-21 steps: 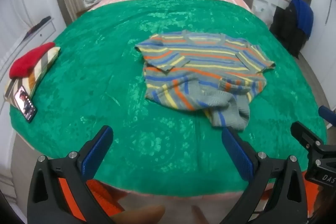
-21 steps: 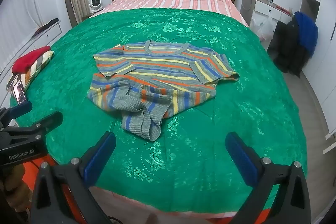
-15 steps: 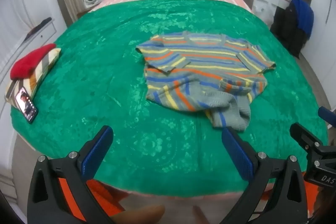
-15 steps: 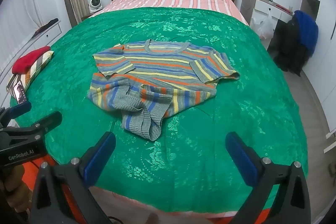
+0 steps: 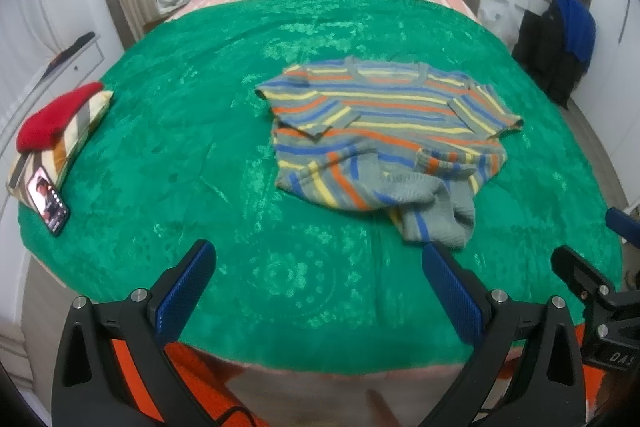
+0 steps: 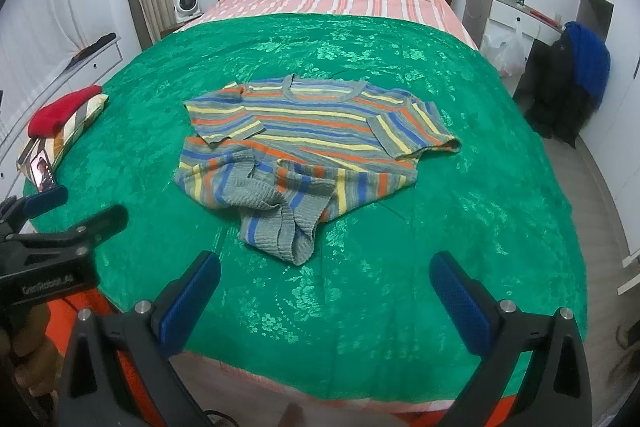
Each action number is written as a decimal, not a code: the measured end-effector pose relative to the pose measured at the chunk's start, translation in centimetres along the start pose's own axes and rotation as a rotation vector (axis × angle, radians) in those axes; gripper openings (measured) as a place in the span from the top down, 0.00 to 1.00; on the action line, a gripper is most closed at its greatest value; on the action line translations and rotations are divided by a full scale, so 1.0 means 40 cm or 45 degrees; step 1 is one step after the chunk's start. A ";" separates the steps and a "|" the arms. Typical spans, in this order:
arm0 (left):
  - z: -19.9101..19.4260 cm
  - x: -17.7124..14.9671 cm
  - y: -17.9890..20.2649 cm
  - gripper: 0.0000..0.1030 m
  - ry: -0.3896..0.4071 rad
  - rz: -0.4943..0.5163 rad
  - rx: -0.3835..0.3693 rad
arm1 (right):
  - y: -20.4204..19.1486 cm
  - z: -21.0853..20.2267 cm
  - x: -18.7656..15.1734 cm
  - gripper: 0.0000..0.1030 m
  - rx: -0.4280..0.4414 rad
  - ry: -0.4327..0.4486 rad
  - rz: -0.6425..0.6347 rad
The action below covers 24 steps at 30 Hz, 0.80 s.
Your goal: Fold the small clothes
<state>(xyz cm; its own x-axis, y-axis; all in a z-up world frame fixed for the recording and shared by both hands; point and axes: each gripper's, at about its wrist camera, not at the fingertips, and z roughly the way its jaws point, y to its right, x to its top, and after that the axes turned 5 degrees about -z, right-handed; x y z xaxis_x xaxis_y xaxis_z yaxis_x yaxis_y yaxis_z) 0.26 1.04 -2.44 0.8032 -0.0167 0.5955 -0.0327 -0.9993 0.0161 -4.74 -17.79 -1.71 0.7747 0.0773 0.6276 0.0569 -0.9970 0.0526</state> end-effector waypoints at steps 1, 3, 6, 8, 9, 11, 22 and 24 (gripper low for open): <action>0.000 -0.001 0.001 0.00 -0.004 -0.001 -0.003 | 0.000 0.002 -0.002 0.00 0.012 -0.004 0.007; -0.001 -0.001 0.002 0.00 -0.005 -0.001 -0.007 | 0.000 0.008 -0.002 0.00 0.015 -0.020 0.006; -0.004 0.001 0.001 0.00 0.001 -0.004 -0.009 | -0.004 0.006 -0.001 0.00 0.028 -0.017 0.009; -0.004 0.003 0.000 0.00 0.000 -0.007 -0.010 | -0.008 0.004 0.000 0.00 0.038 -0.017 0.011; -0.002 0.003 -0.002 0.00 -0.002 -0.010 -0.010 | -0.011 0.005 0.000 0.00 0.019 -0.005 -0.009; 0.002 0.004 -0.005 0.00 -0.010 -0.017 -0.012 | -0.016 0.008 -0.001 0.00 0.004 0.000 -0.027; 0.015 0.005 -0.012 0.00 -0.031 -0.030 -0.022 | -0.021 0.010 0.002 0.00 0.033 0.025 -0.011; 0.015 0.004 -0.014 0.00 -0.039 -0.035 -0.021 | -0.025 0.013 0.002 0.00 0.024 0.005 -0.020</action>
<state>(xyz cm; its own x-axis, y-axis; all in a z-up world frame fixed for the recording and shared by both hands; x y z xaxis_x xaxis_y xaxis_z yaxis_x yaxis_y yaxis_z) 0.75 1.60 -2.84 0.8218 0.0094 0.5697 -0.0199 -0.9988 0.0452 -4.40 -16.80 -2.13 0.7709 0.0932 0.6301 0.0809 -0.9956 0.0483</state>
